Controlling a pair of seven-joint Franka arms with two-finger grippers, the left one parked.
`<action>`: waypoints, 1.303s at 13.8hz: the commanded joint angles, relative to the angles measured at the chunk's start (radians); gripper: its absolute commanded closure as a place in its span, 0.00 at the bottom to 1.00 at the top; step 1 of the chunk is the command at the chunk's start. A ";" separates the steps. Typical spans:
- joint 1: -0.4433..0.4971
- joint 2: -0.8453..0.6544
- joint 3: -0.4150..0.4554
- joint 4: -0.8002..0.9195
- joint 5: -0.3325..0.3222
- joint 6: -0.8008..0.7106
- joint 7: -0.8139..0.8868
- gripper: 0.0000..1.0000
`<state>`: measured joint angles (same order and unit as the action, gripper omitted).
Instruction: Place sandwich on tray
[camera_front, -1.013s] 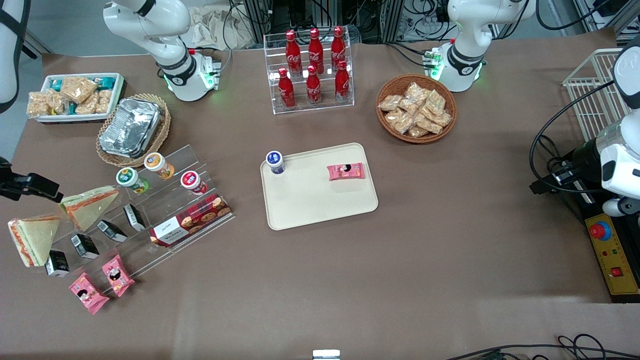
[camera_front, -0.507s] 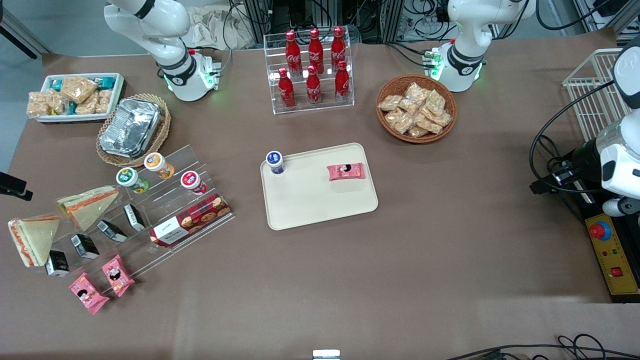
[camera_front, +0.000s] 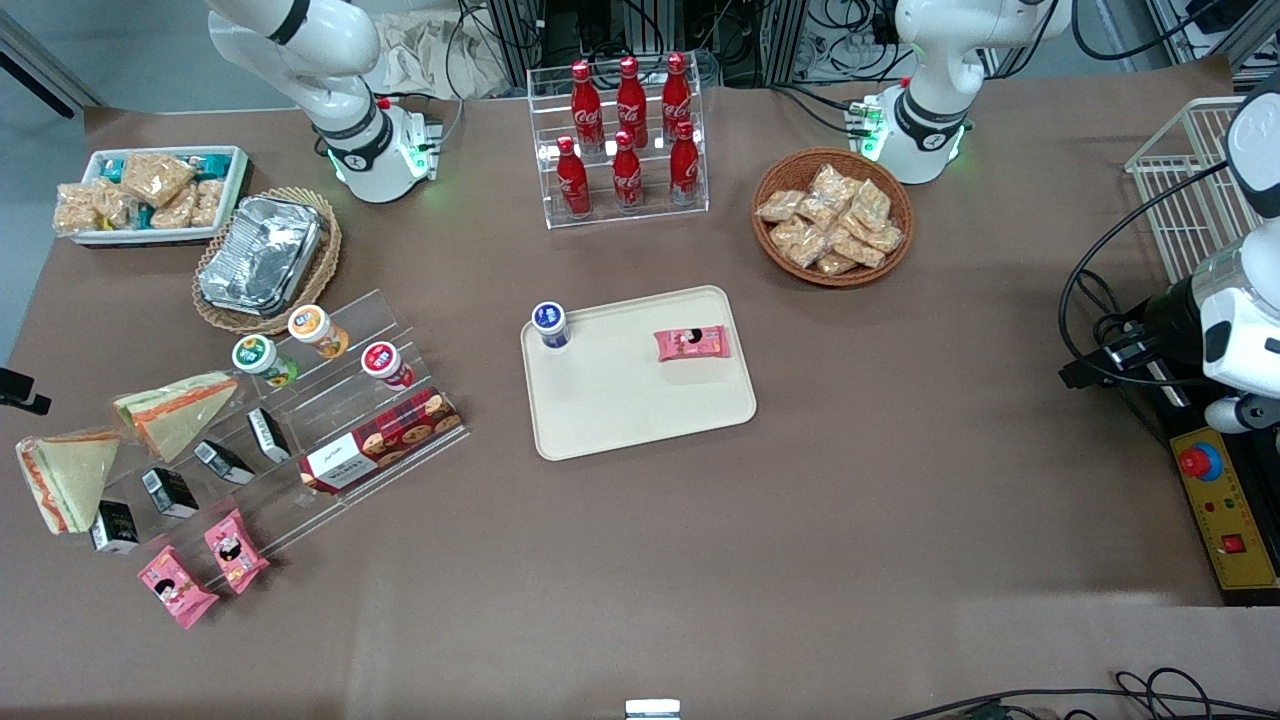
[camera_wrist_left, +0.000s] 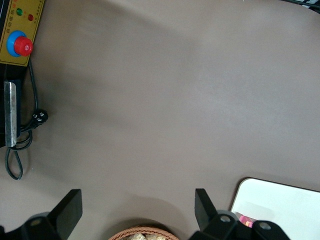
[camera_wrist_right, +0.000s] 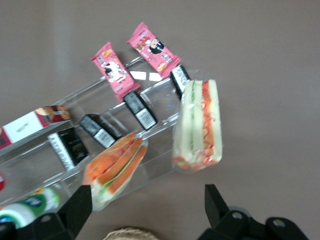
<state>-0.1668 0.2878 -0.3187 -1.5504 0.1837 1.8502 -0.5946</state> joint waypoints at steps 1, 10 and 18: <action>-0.023 0.045 -0.029 0.006 0.033 0.069 -0.098 0.00; -0.025 0.148 -0.036 0.006 0.065 0.221 -0.168 0.00; -0.025 0.183 -0.036 -0.049 0.140 0.231 -0.151 0.01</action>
<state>-0.1924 0.4618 -0.3481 -1.5744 0.2707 2.0590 -0.7414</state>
